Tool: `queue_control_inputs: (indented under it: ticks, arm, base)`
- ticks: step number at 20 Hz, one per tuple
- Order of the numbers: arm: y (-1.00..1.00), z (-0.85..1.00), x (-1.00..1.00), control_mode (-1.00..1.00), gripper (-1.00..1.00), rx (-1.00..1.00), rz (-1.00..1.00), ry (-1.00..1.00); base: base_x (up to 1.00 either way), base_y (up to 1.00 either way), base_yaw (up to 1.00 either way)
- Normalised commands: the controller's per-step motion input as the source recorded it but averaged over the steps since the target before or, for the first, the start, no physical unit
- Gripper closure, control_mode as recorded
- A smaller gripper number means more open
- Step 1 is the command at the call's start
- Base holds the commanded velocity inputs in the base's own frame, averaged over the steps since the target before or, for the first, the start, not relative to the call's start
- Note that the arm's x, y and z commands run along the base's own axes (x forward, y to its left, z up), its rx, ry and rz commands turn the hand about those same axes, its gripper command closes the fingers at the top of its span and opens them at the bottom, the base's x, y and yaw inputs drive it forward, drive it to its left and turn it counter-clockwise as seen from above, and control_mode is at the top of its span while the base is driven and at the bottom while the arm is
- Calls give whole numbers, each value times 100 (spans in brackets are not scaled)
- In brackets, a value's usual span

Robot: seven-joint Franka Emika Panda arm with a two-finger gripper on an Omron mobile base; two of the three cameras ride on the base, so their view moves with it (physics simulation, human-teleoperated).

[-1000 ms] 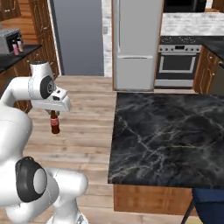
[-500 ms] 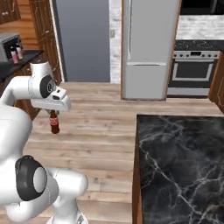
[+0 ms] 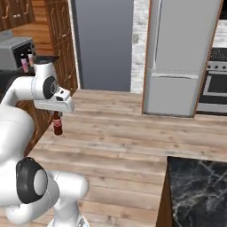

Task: Place the large bottle from the dining counter next to the other large bottle outside the sink, and place the small bottle from the dining counter next to the other small bottle inside the sink.

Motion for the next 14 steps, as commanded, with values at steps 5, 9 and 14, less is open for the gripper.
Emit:
queue_control_inputs:
  ticks: [5,9,14]
  arm:
    - [0,0,0,100,100,0,0,0]
    - [0,0,0,100,100,0,0,0]
    - [0,0,0,100,100,0,0,0]
  base:
    - [100,44,31]
    - [86,4,27]
    - [47,0,42]
